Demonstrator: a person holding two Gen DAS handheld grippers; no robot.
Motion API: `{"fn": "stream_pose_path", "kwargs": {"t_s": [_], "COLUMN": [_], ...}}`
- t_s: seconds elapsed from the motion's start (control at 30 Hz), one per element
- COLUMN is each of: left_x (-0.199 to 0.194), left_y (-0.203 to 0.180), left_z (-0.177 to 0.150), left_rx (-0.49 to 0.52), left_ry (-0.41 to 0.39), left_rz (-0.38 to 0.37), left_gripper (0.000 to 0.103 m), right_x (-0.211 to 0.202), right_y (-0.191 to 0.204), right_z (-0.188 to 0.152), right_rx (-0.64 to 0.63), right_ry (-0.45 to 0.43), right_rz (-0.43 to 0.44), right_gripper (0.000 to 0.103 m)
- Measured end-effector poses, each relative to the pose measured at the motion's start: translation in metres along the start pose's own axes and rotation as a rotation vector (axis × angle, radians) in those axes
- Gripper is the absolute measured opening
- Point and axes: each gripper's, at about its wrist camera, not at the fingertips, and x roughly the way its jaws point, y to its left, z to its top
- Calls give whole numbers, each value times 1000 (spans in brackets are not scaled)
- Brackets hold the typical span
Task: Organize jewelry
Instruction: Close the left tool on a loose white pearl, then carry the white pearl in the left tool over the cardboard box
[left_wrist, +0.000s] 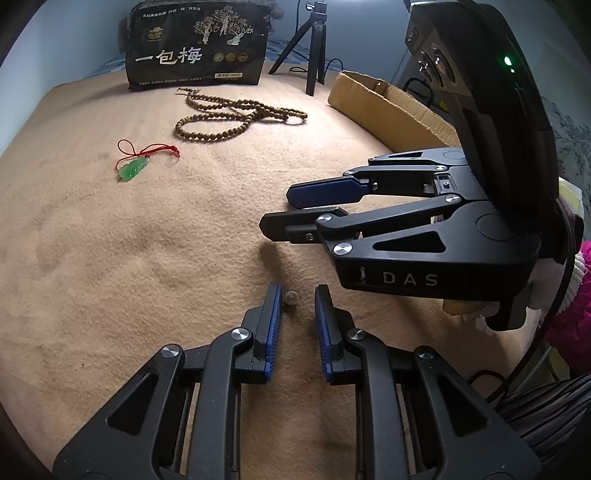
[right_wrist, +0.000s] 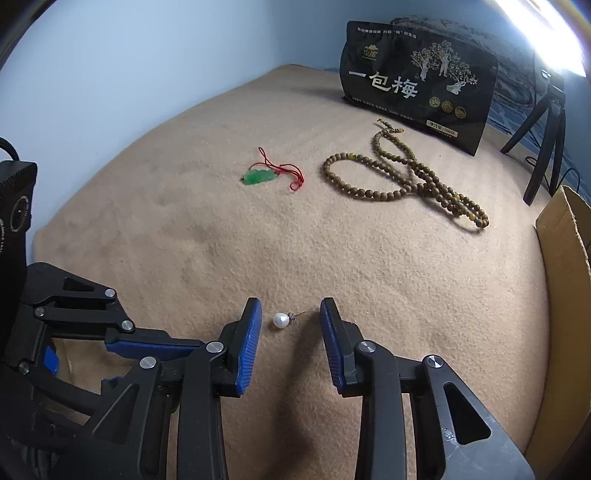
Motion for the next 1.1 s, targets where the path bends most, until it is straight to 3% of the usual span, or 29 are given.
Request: {"fn": "stream_pose_path", "kwargs": {"t_s": [0.33,0.7,1.1], "left_x": [6,-6,-29], "left_y": [1,4,4], "left_z": [-2,-2,6], "left_rx": [-2,-20,-28], "left_ry": [5,-18,-66], "left_rz": [23,44,54], "left_gripper": [9,9,9], "right_x": [3,-10,-54], "right_y": [0,-3,-21], "right_z": [-1,-4,-10], "right_rx": [-24,1,42], "right_ry": [12,-26,-96], "right_rz": [-33,-44,-86], "right_gripper": [7,7,7]}}
